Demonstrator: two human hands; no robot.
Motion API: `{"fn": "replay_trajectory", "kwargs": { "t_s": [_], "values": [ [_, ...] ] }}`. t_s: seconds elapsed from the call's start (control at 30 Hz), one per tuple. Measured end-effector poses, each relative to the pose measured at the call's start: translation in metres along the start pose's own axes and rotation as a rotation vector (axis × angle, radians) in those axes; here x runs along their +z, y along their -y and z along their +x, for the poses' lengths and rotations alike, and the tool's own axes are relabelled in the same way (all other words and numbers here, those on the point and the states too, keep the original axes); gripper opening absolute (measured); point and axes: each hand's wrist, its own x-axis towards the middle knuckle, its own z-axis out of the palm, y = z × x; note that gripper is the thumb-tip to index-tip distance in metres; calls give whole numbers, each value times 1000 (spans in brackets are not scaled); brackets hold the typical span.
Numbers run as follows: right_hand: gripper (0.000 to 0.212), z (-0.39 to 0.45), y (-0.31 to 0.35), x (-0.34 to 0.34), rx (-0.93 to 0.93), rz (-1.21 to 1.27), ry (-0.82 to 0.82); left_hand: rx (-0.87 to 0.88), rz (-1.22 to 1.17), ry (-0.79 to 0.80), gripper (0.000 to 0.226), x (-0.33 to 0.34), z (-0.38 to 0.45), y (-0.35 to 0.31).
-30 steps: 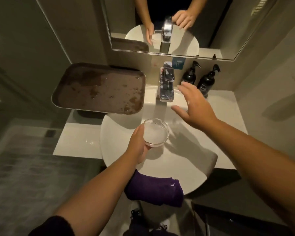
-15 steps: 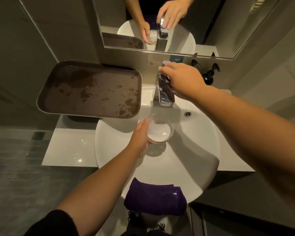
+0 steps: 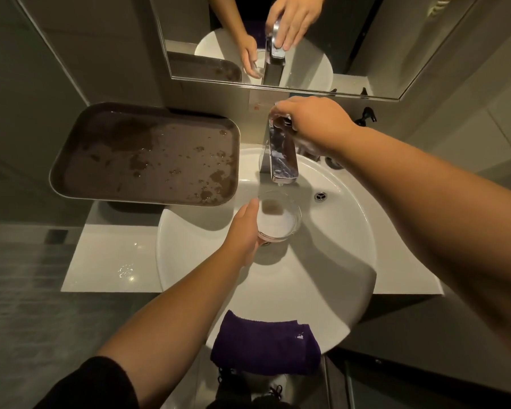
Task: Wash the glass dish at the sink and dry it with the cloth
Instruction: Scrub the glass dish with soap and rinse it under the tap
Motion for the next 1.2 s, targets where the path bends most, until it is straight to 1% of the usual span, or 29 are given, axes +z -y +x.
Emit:
{"fn": "replay_trajectory", "kwargs": {
  "t_s": [0.13, 0.23, 0.3, 0.37, 0.4, 0.43, 0.5, 0.53, 0.57, 0.63, 0.67, 0.7, 0.73, 0.77, 0.83, 0.87, 0.9, 0.97, 1.03, 1.07, 1.1, 1.13, 1.17, 1.2],
  "values": [
    [25, 3, 0, -5, 14, 48, 38, 23, 76, -15, 48, -2, 2, -3],
    [27, 3, 1, -8, 27, 62, 56, 54, 71, 21, 47, -4, 3, -4],
    [37, 2, 3, -8, 56, 76, 72, 50, 68, 9, 41, -5, 3, -5],
    [49, -5, 6, -4, 120, 154, 66, 33, 50, -20, 37, -6, 4, -5],
    [52, -11, 7, 0, 164, 224, 27, 23, 14, -19, 37, -5, 3, -5],
    [52, -20, 7, 7, 220, 316, -47, 10, -30, -14, 38, -3, 2, -6],
    [45, -45, 5, 32, 409, 542, -211, -9, -81, -8, 41, -2, 2, -6],
    [40, -60, 7, 49, 523, 648, -246, -12, -90, -16, 41, -1, 1, -6],
    [38, -76, 11, 66, 634, 747, -219, -10, -99, -24, 40, -1, 3, -4],
    [37, -106, 31, 96, 830, 979, -14, -8, -113, -37, 36, 2, 4, 0],
    [33, -116, 42, 107, 907, 1119, 100, -5, -107, -42, 37, 5, 4, 2],
    [31, -123, 51, 115, 968, 1249, 177, -3, -91, -53, 39, 7, 5, 6],
    [28, -125, 58, 123, 1010, 1344, 217, 4, -45, -74, 40, 10, 3, 8],
    [24, -125, 60, 130, 1033, 1394, 221, 15, 32, -100, 42, 12, 2, 10],
    [19, -121, 58, 139, 1053, 1373, 192, 57, 280, -143, 45, 9, 0, 10],
    [21, -119, 54, 142, 1044, 1321, 188, 78, 416, -134, 42, 7, 0, 6],
    [24, -119, 50, 143, 1014, 1253, 201, 100, 548, -107, 34, 3, 2, 1],
    [26, -120, 41, 142, 915, 1130, 277, 70, 800, -25, 8, -4, 4, -18],
    [26, -119, 32, 139, 825, 1087, 379, -2, 999, 49, 27, -9, 8, -33],
    [26, -118, 28, 139, 801, 1078, 414, -19, 1050, 61, 31, -8, 8, -39],
    [26, -116, 26, 141, 806, 1086, 414, -5, 1081, 38, 33, -7, 8, -39],
    [26, -114, 26, 142, 833, 1125, 376, 44, 1090, -21, 32, -4, 7, -36],
    [25, -111, 28, 145, 880, 1196, 308, 104, 1090, -111, 31, 0, 6, -29],
    [24, -109, 33, 147, 940, 1284, 223, 149, 1038, -208, 30, 7, 1, -21]
  ]
}}
